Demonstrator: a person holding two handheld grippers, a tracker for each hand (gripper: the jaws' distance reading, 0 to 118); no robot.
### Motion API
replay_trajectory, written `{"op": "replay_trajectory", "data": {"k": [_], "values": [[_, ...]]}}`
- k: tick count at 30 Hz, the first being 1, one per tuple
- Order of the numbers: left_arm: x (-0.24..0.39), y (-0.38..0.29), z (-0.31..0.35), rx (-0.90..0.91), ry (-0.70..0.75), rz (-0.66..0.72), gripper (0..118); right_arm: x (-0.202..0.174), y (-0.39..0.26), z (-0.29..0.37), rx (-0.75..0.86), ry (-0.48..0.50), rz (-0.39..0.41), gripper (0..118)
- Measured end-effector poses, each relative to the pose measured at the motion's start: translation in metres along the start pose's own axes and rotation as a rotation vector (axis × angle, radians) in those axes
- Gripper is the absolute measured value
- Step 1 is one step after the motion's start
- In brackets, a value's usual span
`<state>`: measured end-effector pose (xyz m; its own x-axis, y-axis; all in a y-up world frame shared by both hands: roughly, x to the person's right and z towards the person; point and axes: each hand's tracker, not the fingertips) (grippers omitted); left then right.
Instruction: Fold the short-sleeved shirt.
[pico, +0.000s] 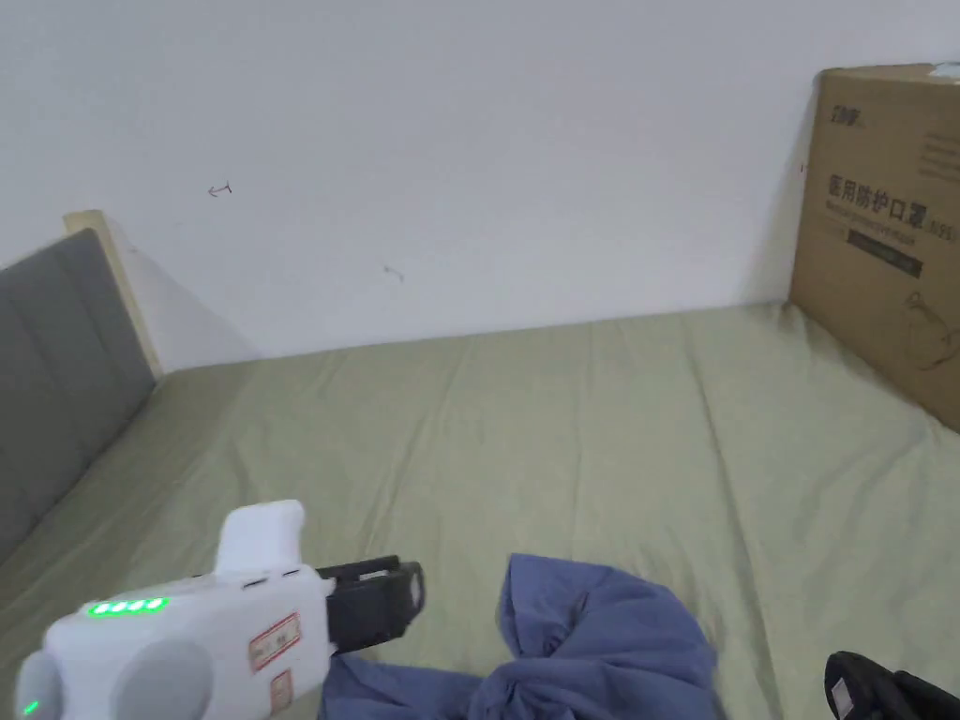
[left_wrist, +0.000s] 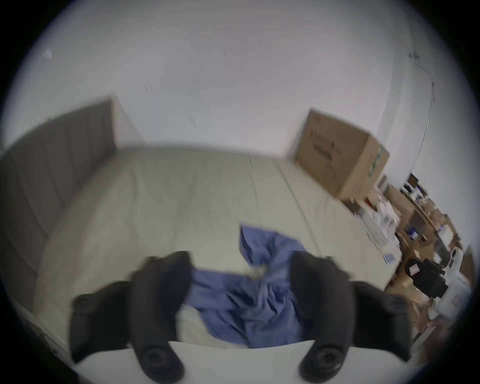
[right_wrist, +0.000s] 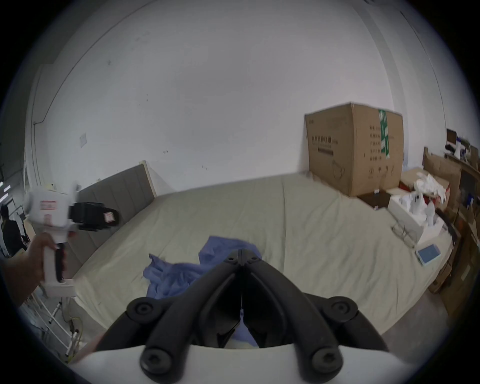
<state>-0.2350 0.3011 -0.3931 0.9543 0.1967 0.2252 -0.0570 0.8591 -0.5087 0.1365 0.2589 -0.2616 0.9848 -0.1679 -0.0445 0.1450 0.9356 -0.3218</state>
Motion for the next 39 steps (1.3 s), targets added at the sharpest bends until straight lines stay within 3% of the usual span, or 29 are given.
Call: {"op": "replay_trajectory", "data": {"k": [3,4,5,10,15,20,23,25,27,29,30,31,32,33,34,35,39], "values": [[0.002,-0.016,0.062,0.273,0.083,-0.020,19,-0.012,0.012,0.012,0.102,-0.017,-0.002,0],[0.003,-0.024,0.078,0.346,0.113,-0.018,8,-0.015,0.013,0.016,0.149,-0.018,-0.015,0],[0.003,-0.032,0.089,0.387,0.117,-0.020,5,-0.018,0.013,0.018,0.185,-0.019,-0.021,0],[0.012,-0.081,0.120,0.448,0.213,-0.094,0,-0.029,0.003,0.021,0.283,-0.097,-0.017,0],[0.013,-0.099,0.127,0.454,0.212,-0.059,0,-0.029,0.001,0.019,0.253,-0.063,-0.051,0],[0.003,-0.067,0.110,0.435,0.160,-0.085,0,-0.031,0.003,0.014,0.216,-0.050,-0.022,0],[-0.028,-0.008,0.050,0.108,0.087,-0.046,0,-0.032,0.003,0.010,0.185,-0.034,-0.007,0],[-0.065,0.017,-0.018,-0.215,-0.003,0.049,0,-0.032,0.002,0.005,0.163,-0.020,0.007,0],[-0.093,0.016,-0.077,-0.353,-0.096,0.093,0,-0.032,-0.002,0.001,0.146,-0.012,0.013,0],[-0.103,0.006,-0.125,-0.418,0.028,0.018,0,-0.032,-0.006,-0.006,0.117,-0.007,0.015,0],[-0.110,-0.001,-0.147,-0.434,0.048,-0.014,8,-0.032,-0.009,-0.010,0.100,-0.007,0.019,0],[-0.115,-0.013,-0.165,-0.436,0.056,-0.002,23,-0.031,-0.012,-0.015,0.082,-0.010,0.022,0],[-0.120,-0.019,-0.181,-0.458,0.084,0.009,44,-0.029,-0.014,-0.019,0.069,-0.012,0.024,0],[-0.125,-0.026,-0.199,-0.499,0.098,0.023,78,-0.028,-0.017,-0.025,0.055,-0.015,0.025,0],[-0.128,-0.036,-0.213,-0.529,0.110,0.027,104,-0.026,-0.019,-0.030,0.038,-0.018,0.024,0],[-0.129,-0.045,-0.223,-0.552,0.115,0.020,118,-0.024,-0.021,-0.035,0.022,-0.022,0.024,0],[-0.126,-0.075,-0.259,-0.619,0.128,-0.040,114,-0.014,-0.030,-0.056,-0.045,-0.051,0.009,0]]}}
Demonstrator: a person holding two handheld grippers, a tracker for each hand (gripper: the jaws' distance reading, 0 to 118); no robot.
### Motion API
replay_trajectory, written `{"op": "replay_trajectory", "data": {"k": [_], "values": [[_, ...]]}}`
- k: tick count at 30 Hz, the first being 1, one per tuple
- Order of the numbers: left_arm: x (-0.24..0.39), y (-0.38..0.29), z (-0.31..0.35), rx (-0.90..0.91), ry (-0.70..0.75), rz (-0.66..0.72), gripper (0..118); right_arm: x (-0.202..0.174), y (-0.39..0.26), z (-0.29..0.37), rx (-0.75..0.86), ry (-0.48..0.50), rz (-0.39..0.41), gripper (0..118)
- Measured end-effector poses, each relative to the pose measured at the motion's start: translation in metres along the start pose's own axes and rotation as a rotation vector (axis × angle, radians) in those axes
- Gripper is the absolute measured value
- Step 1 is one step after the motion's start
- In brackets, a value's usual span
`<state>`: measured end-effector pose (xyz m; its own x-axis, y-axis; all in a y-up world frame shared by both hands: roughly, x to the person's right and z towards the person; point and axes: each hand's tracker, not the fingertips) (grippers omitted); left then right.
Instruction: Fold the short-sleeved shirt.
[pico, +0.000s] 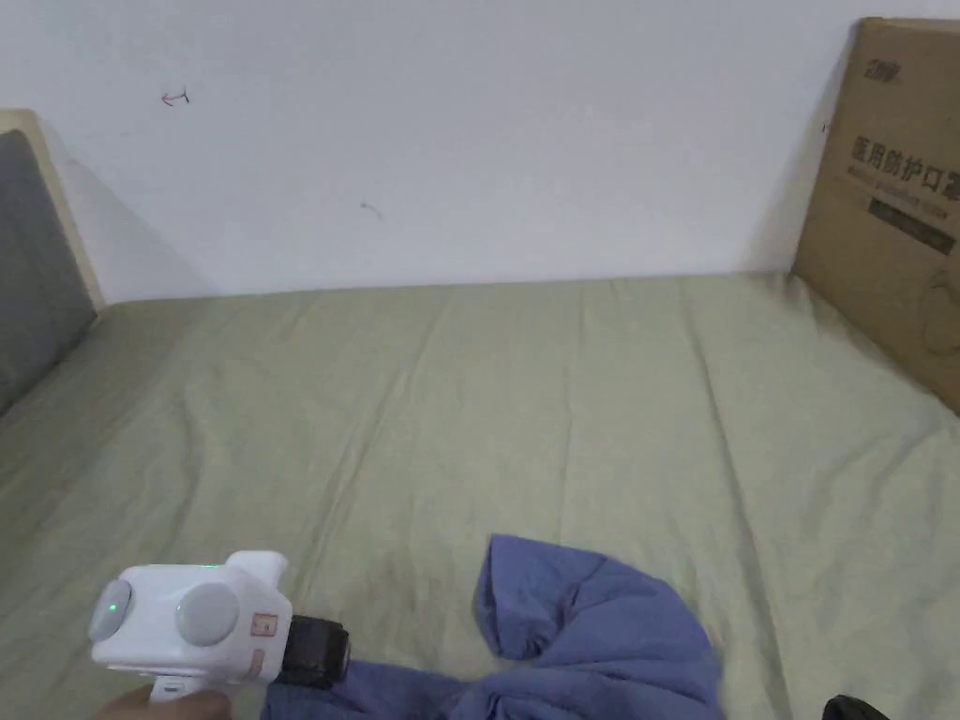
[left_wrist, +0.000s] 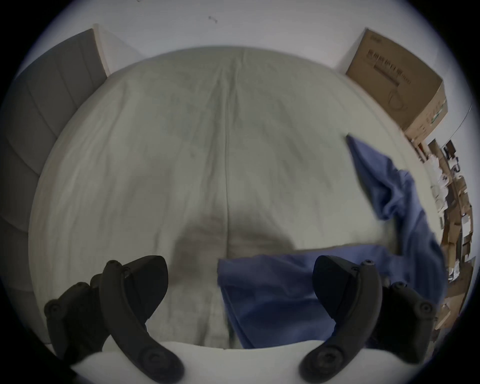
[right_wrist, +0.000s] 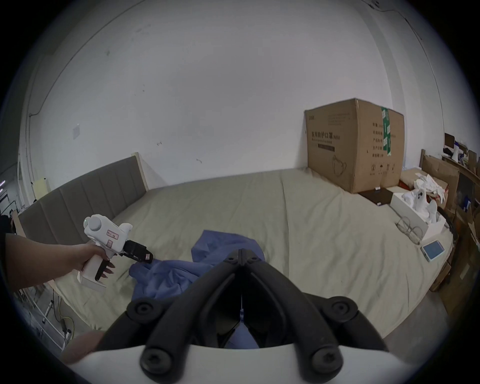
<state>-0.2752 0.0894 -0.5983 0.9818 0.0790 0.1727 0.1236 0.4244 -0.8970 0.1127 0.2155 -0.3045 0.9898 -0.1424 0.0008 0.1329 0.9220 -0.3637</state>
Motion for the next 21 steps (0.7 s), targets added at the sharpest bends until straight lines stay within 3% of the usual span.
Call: {"op": "replay_trajectory", "data": {"k": [2,3,6,7,9,13,14,16,19,20,21], "values": [[0.008,-0.006,-0.013,-0.037,0.002,-0.008,109,0.004,-0.003,-0.010,-0.029,-0.008,-0.020,0],[0.018,-0.011,-0.011,0.002,0.074,-0.056,100,0.006,-0.004,-0.015,-0.040,-0.011,-0.029,0],[0.041,-0.034,0.018,0.159,0.040,-0.120,38,0.011,-0.004,-0.028,-0.051,-0.017,-0.025,0],[0.049,-0.042,0.024,0.156,0.112,-0.135,13,0.011,-0.002,-0.034,-0.056,-0.030,-0.003,0],[0.056,-0.048,0.033,0.120,0.023,-0.168,7,0.013,0.006,-0.048,-0.059,-0.034,0.025,0],[0.055,-0.055,0.065,0.225,-0.084,-0.121,7,0.027,0.050,-0.108,-0.190,0.088,-0.018,4],[0.054,-0.056,0.075,0.253,-0.088,-0.106,7,0.031,0.060,-0.126,-0.239,0.101,-0.036,18],[0.045,-0.059,0.095,0.308,-0.107,-0.086,7,0.036,0.080,-0.173,-0.372,0.100,-0.054,91],[0.037,-0.065,0.115,0.323,-0.119,-0.070,7,0.041,0.087,-0.241,-0.557,0.183,-0.055,118],[0.029,-0.065,0.114,0.318,-0.117,-0.067,7,0.041,0.087,-0.258,-0.607,0.196,-0.028,118],[0.027,-0.067,0.116,0.310,-0.115,-0.065,7,0.041,0.083,-0.283,-0.623,0.175,-0.074,118]]}}
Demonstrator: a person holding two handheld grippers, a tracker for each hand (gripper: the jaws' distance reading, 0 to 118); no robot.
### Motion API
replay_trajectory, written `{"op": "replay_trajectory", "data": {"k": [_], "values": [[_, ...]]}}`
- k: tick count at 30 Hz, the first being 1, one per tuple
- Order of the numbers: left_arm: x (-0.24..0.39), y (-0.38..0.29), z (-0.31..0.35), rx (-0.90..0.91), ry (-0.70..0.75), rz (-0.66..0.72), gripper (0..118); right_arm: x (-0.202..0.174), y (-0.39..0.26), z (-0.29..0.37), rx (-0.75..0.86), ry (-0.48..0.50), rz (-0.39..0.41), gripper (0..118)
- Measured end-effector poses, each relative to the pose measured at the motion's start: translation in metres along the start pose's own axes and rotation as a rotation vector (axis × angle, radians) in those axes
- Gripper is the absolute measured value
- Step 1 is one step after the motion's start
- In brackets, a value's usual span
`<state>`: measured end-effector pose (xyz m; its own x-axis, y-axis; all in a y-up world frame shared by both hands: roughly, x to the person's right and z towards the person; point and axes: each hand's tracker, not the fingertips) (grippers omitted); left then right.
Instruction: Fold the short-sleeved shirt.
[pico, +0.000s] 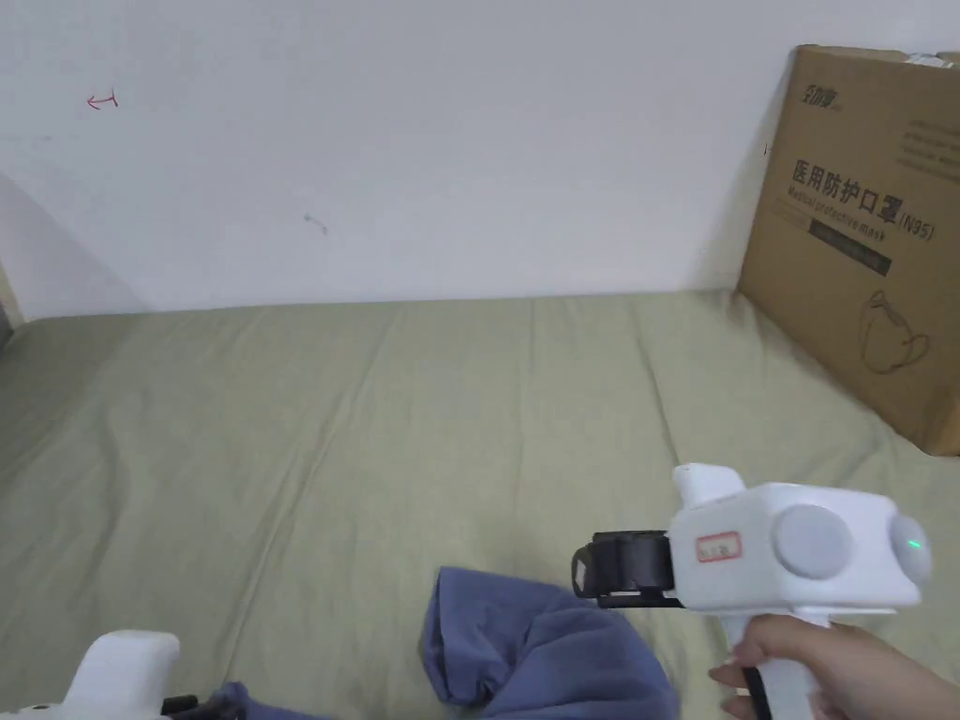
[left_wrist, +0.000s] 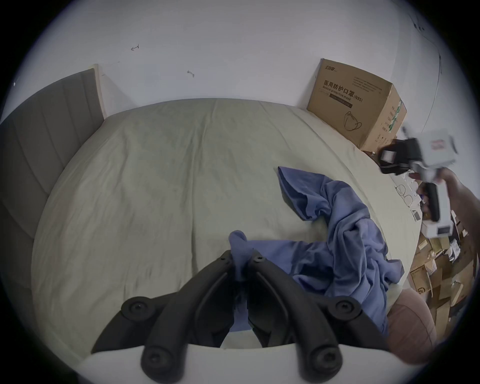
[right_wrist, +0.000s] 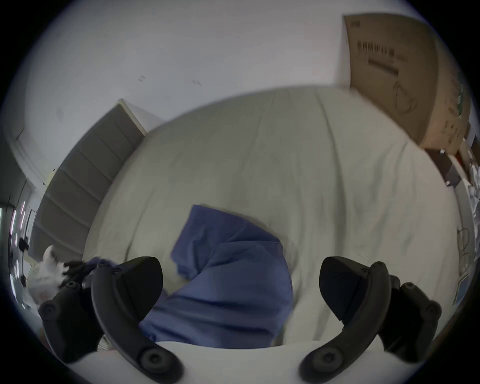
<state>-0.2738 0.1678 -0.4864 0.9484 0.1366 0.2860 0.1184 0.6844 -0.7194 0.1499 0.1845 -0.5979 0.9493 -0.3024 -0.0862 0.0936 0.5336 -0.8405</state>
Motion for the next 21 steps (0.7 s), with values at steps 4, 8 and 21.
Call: {"op": "replay_trajectory", "data": {"k": [4,8,21], "values": [[-0.011,-0.010,0.005,-0.005,0.021,0.005,7,0.011,0.017,-0.069,-0.196,-0.143,-0.074,118],[-0.022,-0.021,0.000,-0.040,0.018,0.041,7,0.019,0.007,-0.110,-0.299,-0.189,-0.087,118],[-0.016,-0.019,0.037,-0.032,0.005,0.034,7,-0.005,-0.015,0.004,0.019,-0.115,0.005,2]]}}
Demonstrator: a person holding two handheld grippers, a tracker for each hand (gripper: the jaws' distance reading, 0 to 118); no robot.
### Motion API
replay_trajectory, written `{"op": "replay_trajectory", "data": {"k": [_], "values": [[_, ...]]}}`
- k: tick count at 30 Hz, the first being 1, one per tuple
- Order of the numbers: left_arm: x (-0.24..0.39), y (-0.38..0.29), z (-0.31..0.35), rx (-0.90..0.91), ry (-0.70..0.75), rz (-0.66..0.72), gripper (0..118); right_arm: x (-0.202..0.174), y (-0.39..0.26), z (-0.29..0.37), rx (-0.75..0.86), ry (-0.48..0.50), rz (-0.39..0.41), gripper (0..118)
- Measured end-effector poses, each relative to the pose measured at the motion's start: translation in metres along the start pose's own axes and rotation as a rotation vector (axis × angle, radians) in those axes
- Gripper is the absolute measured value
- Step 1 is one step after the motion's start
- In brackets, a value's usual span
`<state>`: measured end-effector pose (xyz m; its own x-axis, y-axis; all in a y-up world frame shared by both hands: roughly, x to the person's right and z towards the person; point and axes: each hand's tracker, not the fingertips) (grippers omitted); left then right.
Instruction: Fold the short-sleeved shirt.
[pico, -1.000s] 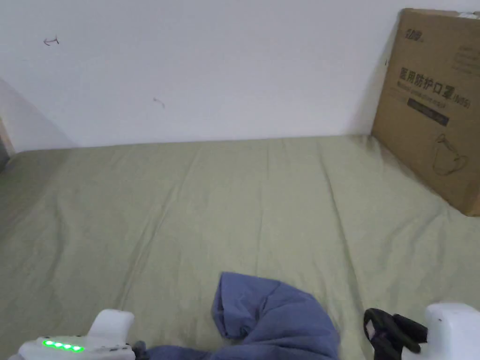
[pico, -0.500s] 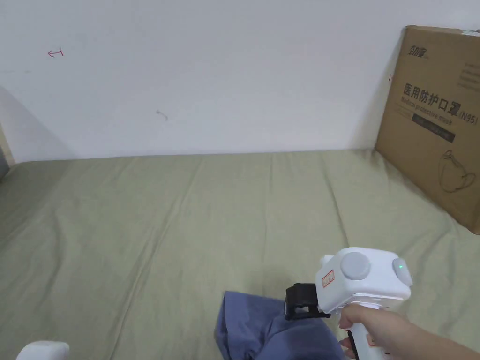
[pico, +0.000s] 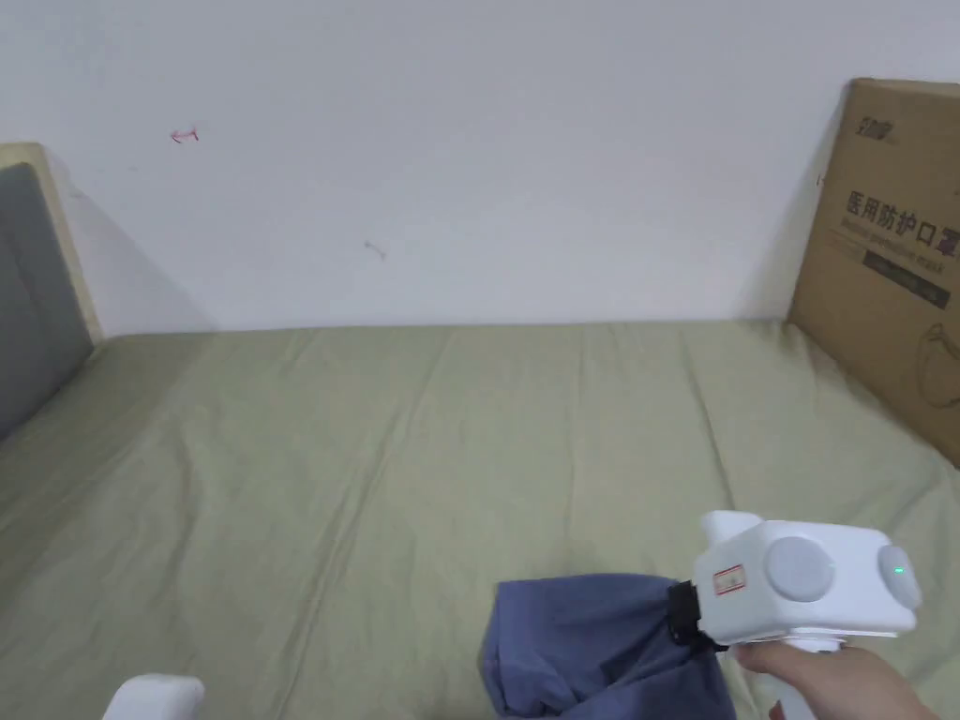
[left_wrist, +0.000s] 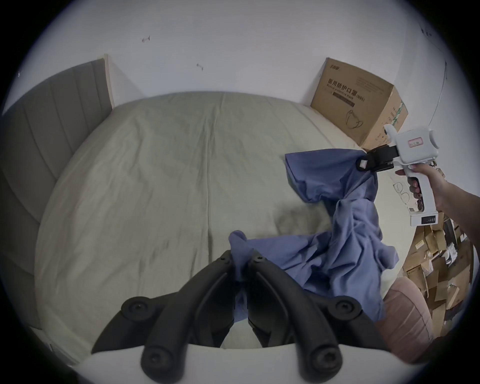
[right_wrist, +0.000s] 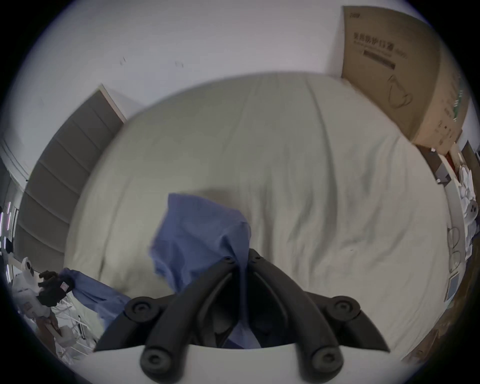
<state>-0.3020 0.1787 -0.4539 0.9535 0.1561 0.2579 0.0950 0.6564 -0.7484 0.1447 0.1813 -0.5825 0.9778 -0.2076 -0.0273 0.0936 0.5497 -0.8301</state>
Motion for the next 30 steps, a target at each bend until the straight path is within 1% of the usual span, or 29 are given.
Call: {"op": "replay_trajectory", "data": {"k": [3,5,8,10,11,14,18,23,25,28,30], "values": [[0.006,0.018,0.033,0.078,0.041,-0.044,7,-0.004,0.008,0.056,0.095,0.001,0.051,2],[0.008,0.034,0.059,0.140,0.061,-0.050,7,-0.003,0.013,0.097,0.155,0.013,0.053,2],[0.007,0.065,0.097,0.214,0.066,-0.003,7,0.000,0.030,0.157,0.242,0.027,0.043,2],[0.007,0.091,0.122,0.275,0.058,-0.008,7,0.001,0.042,0.202,0.329,0.037,0.036,2],[0.009,0.102,0.133,0.298,0.080,-0.022,7,-0.002,0.048,0.219,0.338,0.040,0.056,2],[0.015,0.141,0.166,0.370,0.107,-0.043,7,-0.006,0.070,0.272,0.427,-0.022,0.070,2],[0.017,0.191,0.200,0.436,0.105,-0.004,7,-0.018,0.103,0.325,0.541,-0.088,0.086,2],[0.021,0.250,0.223,0.498,0.130,-0.001,7,-0.034,0.159,0.364,0.645,-0.124,0.106,2],[0.021,0.274,0.226,0.529,0.127,0.013,7,-0.045,0.181,0.374,0.701,-0.159,0.123,2],[0.020,0.306,0.224,0.579,0.142,0.050,7,-0.054,0.217,0.374,0.732,-0.211,0.149,2],[0.017,0.325,0.217,0.601,0.153,0.063,7,-0.058,0.237,0.370,0.755,-0.236,0.143,2]]}}
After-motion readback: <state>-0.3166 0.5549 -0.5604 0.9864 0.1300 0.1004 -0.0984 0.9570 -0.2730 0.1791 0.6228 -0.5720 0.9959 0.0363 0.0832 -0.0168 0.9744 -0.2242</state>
